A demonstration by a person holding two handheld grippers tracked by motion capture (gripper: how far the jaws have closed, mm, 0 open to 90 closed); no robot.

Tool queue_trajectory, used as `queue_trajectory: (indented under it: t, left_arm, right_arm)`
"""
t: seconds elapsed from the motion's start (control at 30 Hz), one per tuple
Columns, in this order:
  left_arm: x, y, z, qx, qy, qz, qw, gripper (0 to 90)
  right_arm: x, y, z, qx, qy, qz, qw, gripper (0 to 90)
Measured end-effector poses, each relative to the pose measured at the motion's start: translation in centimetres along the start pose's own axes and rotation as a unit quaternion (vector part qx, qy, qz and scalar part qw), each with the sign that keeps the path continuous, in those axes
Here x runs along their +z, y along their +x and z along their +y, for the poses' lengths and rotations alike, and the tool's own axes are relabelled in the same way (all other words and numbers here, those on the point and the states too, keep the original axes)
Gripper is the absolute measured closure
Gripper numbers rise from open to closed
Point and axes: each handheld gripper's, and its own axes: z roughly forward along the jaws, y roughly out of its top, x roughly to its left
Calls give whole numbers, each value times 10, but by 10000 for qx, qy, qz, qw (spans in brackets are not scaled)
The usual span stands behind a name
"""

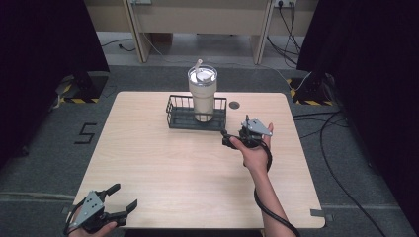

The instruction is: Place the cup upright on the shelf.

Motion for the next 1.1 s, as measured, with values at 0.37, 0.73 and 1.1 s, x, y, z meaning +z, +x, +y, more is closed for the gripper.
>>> queue_trajectory:
  t: [0.37, 0.73, 1.1]
  left_arm:
    - [0, 0, -1, -14, 17, 11, 10000, 141]
    - [1, 0, -1, -12, 48, 18, 10000, 141]
    - [1, 0, -1, -31, 57, 27, 10000, 141]
  right_arm:
    - [-27, -14, -19, 60, 82, -84, 9999, 44]
    - [-57, -25, -39, 98, 91, -223, 9997, 51]
    - [-80, -29, -58, 394, 143, -196, 9989, 89]
